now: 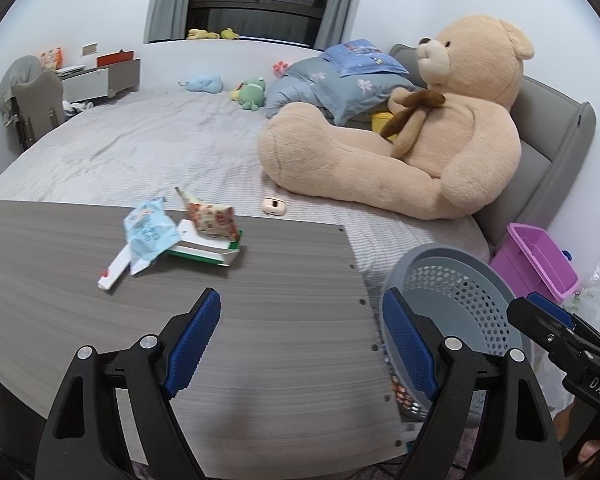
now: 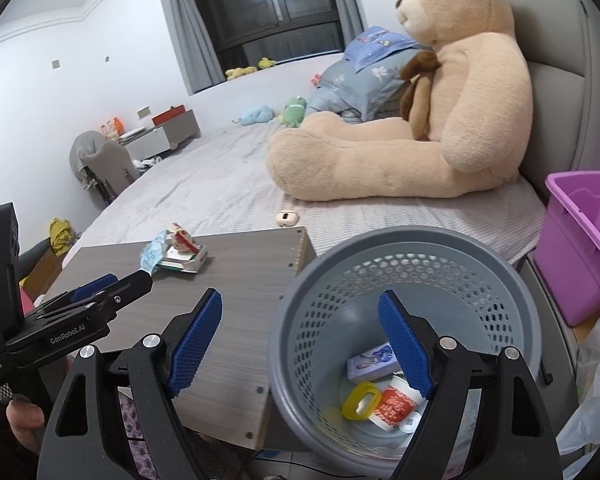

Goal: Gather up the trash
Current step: 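Withdraw both grippers from the basket back toward the table, then move the right gripper to the patterned snack bag and grasp it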

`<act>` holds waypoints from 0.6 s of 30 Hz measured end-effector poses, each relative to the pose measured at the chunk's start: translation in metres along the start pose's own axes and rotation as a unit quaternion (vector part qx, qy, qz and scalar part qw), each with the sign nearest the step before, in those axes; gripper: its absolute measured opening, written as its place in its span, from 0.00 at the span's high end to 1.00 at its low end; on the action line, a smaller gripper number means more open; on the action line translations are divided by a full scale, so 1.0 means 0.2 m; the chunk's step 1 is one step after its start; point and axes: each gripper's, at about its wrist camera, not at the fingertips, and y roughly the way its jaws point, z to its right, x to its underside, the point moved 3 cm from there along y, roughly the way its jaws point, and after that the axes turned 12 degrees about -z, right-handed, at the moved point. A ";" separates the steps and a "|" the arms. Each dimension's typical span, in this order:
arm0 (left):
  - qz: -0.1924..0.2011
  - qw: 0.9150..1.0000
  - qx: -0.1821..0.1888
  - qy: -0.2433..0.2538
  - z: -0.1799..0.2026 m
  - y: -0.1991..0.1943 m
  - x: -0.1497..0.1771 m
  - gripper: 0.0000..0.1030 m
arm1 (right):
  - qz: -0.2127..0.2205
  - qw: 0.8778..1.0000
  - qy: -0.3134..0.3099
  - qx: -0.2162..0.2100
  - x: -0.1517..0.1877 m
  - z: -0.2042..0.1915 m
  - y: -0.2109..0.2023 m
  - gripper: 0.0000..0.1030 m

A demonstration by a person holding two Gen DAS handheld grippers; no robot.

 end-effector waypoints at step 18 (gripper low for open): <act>0.014 0.997 -0.045 -0.068 -0.49 -0.05 -0.04 0.23 | -0.027 0.997 -0.069 -0.037 -0.15 -0.42 0.27 0.24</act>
